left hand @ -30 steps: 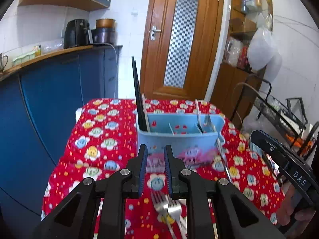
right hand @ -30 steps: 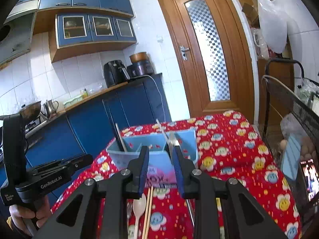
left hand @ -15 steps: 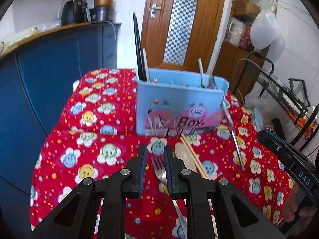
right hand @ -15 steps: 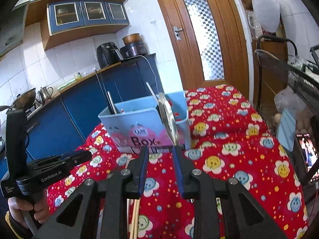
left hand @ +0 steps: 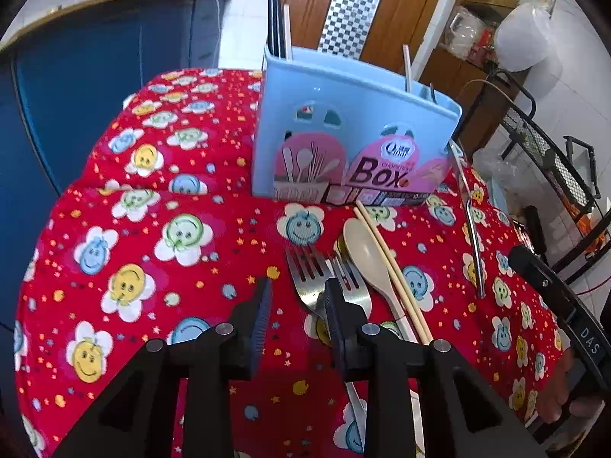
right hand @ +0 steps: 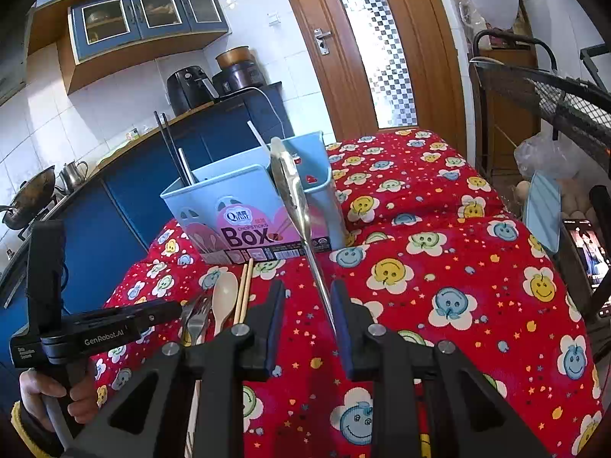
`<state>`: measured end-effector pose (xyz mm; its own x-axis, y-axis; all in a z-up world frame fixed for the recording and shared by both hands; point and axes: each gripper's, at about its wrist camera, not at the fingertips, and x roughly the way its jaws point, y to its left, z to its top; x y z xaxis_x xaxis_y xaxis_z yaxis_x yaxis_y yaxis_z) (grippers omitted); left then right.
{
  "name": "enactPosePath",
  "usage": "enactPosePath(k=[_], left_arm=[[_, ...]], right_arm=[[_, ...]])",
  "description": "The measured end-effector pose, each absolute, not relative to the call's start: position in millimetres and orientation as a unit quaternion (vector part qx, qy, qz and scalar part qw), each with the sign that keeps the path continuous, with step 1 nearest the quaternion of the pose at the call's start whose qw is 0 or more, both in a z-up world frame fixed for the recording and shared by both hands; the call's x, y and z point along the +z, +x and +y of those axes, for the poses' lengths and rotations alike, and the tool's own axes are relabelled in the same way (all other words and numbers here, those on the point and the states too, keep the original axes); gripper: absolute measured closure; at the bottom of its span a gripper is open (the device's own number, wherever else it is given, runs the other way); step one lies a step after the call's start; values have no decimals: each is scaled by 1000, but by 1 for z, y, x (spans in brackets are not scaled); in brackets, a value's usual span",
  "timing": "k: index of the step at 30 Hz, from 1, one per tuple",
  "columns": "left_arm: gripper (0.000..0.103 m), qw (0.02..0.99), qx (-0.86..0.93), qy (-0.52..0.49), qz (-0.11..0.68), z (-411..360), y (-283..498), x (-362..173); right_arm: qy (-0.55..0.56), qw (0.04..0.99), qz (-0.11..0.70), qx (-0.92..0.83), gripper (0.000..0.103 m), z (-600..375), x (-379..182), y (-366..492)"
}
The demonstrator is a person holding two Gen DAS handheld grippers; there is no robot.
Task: Organize utensils
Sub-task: 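Grasp a silver knife with the right gripper while the left gripper grasps a silver fork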
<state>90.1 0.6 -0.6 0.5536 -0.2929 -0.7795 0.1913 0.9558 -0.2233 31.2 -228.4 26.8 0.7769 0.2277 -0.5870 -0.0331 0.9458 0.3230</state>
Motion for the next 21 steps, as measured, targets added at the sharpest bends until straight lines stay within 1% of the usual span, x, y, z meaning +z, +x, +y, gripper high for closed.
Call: enactPosePath(k=[2, 4, 11, 12, 13, 14, 21], left_arm=[[72, 876, -140, -61, 458, 0, 92, -5], [68, 875, -142, -67, 459, 1, 92, -8], [68, 863, -166, -103, 466, 2, 100, -14], [69, 861, -170, -110, 467, 2, 102, -15], [76, 859, -173, -117, 467, 2, 103, -15], [79, 857, -177, -124, 467, 3, 104, -15], [80, 855, -185, -139, 463, 0, 104, -16]], right_arm=[[150, 930, 328, 70, 76, -229, 26, 32], [150, 930, 329, 71, 76, -229, 25, 32], [150, 930, 329, 71, 76, -229, 24, 32], [150, 930, 329, 71, 76, -230, 24, 32], [150, 930, 329, 71, 76, -230, 24, 32], [149, 930, 329, 71, 76, -230, 24, 32], [144, 930, 330, 72, 76, -231, 24, 34]])
